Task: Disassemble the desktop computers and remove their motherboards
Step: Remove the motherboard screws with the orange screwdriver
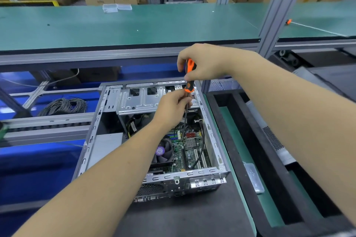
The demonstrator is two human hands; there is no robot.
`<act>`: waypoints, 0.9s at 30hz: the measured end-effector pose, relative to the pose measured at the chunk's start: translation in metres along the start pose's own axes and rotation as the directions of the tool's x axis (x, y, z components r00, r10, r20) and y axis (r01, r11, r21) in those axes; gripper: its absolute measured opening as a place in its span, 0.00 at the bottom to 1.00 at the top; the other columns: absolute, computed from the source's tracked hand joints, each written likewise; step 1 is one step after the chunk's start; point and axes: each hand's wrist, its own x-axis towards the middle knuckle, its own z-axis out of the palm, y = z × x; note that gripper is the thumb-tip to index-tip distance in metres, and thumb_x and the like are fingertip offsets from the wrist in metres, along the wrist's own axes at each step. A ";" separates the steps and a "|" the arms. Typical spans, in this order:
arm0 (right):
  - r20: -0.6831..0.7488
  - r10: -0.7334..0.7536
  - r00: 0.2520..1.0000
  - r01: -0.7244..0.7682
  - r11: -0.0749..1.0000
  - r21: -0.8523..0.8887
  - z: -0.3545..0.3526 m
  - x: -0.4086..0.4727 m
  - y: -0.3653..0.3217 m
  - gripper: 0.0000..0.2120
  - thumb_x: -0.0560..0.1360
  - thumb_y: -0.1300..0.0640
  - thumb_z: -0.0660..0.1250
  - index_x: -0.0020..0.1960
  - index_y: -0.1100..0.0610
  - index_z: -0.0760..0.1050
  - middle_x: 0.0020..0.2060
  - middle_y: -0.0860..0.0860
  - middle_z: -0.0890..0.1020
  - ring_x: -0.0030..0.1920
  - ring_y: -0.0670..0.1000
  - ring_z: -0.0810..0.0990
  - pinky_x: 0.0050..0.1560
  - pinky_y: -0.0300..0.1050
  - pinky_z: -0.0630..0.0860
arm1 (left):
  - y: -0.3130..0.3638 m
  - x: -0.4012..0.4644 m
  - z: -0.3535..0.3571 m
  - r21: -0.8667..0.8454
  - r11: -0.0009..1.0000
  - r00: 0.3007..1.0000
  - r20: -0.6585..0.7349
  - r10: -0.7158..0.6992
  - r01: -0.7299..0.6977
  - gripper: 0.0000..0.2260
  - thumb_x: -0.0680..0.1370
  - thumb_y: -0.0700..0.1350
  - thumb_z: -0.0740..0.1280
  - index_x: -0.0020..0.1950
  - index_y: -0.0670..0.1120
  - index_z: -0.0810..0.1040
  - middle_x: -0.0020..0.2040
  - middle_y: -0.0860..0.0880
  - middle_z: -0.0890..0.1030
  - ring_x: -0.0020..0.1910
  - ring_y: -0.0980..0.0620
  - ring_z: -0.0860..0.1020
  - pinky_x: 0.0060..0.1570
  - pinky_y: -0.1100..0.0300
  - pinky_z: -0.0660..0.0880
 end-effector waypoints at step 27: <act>0.121 0.169 0.978 -0.143 0.971 -0.193 -0.011 0.007 -0.005 0.23 0.77 0.37 0.63 0.44 0.58 0.74 0.25 0.53 0.82 0.22 0.53 0.81 0.34 0.47 0.79 | -0.019 -0.012 -0.004 0.042 0.997 0.998 -0.010 -0.064 0.064 0.11 0.83 0.45 0.64 0.44 0.43 0.80 0.43 0.37 0.83 0.32 0.40 0.73 0.34 0.51 0.73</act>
